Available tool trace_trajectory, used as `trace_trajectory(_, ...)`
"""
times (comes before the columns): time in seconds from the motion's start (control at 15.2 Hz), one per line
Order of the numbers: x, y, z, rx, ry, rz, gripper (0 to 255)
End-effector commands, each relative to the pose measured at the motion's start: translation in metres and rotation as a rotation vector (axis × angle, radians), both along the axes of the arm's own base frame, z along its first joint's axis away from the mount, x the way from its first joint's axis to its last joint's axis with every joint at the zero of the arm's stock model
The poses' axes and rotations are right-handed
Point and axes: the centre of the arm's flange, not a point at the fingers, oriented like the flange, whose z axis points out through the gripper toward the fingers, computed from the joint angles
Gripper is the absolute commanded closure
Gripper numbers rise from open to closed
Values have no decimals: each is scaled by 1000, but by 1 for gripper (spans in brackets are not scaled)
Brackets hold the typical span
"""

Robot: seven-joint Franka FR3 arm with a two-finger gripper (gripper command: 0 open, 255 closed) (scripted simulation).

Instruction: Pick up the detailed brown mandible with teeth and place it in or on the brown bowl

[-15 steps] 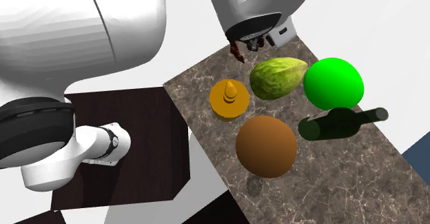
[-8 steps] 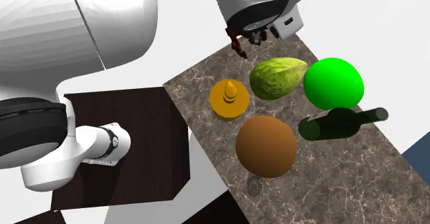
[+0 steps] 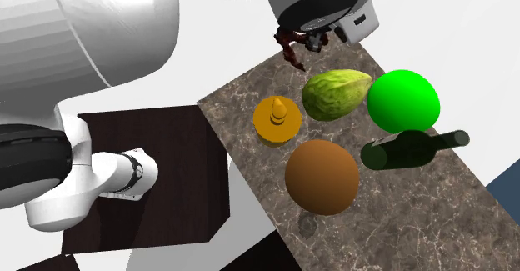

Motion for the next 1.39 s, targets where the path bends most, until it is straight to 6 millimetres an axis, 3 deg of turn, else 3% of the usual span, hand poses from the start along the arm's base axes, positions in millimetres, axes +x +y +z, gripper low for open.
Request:
trace_trajectory(0.0, 4, -22, 1, 0, 0, 0, 255)
trace_trajectory(1.32, 43, -283, 7, 0, 0, 0, 255)
